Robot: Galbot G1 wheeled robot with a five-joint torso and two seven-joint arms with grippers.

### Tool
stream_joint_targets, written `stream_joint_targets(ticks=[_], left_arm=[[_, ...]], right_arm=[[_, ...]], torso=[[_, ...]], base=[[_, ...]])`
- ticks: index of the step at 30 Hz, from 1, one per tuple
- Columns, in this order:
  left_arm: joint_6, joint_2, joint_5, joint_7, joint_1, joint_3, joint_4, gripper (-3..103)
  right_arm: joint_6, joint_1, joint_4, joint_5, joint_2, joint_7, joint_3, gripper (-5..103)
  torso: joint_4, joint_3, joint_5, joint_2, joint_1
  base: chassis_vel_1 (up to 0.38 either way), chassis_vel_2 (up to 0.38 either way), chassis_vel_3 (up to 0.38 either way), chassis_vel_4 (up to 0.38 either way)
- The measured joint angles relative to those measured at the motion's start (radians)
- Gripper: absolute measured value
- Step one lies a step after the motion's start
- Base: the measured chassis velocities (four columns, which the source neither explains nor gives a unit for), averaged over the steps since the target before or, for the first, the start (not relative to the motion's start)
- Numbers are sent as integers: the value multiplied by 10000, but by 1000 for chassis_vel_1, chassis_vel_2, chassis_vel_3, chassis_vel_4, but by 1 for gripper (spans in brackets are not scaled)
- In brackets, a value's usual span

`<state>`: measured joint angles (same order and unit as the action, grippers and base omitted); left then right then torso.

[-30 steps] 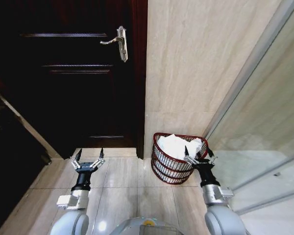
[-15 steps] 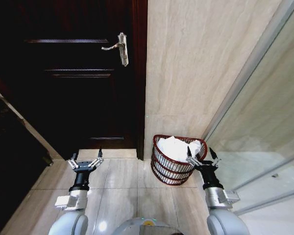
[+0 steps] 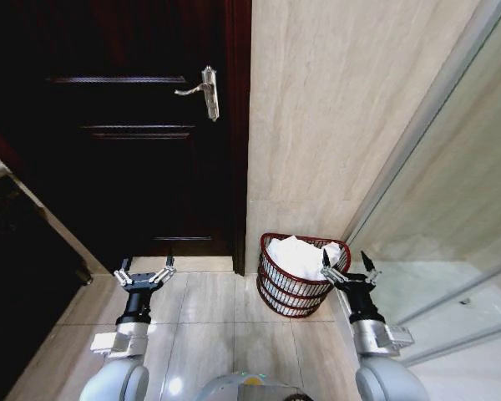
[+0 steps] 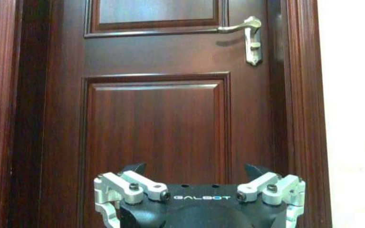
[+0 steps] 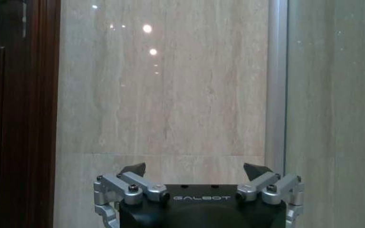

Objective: Discard the used towel into the hamper.

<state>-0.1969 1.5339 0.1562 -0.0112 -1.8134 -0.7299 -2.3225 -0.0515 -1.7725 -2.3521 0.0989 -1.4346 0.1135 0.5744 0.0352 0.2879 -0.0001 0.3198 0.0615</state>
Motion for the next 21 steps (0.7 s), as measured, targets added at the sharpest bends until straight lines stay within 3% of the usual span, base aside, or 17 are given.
stream_joint_targets(ticks=[9, 21], left_arm=[[-56, 118, 9, -3, 27, 33, 93, 100], [-77, -10, 31, -40, 130, -16, 283, 100]], right_arm=[[-197, -172, 44, -97, 37, 140, -115, 100], [421, 8, -4, -517, 118, 664, -616, 100]], torso=[[0, 239, 0, 374, 134], [0, 593, 0, 895, 305]], base=[[0, 0, 0, 0], [0, 0, 0, 0]])
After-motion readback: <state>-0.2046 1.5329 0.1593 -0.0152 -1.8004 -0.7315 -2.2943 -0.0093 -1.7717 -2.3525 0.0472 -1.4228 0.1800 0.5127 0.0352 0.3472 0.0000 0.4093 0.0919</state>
